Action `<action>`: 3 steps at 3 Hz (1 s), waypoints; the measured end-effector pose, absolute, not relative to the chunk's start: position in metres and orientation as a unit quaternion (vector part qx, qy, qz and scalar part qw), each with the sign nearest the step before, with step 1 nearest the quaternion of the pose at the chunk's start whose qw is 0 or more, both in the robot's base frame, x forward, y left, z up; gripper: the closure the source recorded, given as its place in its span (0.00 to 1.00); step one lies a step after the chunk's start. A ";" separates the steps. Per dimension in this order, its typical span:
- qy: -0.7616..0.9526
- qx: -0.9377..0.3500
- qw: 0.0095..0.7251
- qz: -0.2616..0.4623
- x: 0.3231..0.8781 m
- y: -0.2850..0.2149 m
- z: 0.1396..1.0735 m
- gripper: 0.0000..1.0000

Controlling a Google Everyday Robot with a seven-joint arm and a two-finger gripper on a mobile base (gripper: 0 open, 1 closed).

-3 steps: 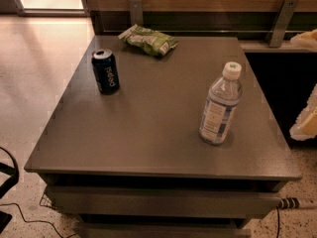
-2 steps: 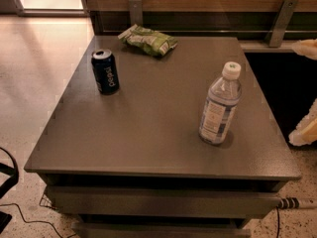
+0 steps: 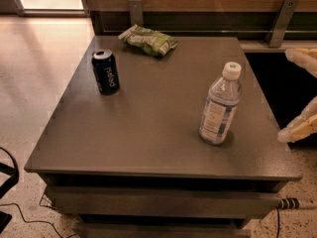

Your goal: Move blue plastic bottle near green jalapeno chip bag

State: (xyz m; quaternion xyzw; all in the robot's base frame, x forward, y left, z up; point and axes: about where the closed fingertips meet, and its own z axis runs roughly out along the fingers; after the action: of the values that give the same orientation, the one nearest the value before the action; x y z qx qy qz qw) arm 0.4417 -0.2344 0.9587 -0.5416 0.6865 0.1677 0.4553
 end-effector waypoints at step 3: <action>0.656 -0.506 0.478 0.291 0.460 -0.202 0.919 0.00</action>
Offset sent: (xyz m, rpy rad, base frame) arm 0.0206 0.0217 -0.0541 0.2840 0.1242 0.0624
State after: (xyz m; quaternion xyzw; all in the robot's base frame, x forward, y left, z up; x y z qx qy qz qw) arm 0.4600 -0.2025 0.9187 -0.5061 0.6563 0.2910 0.4779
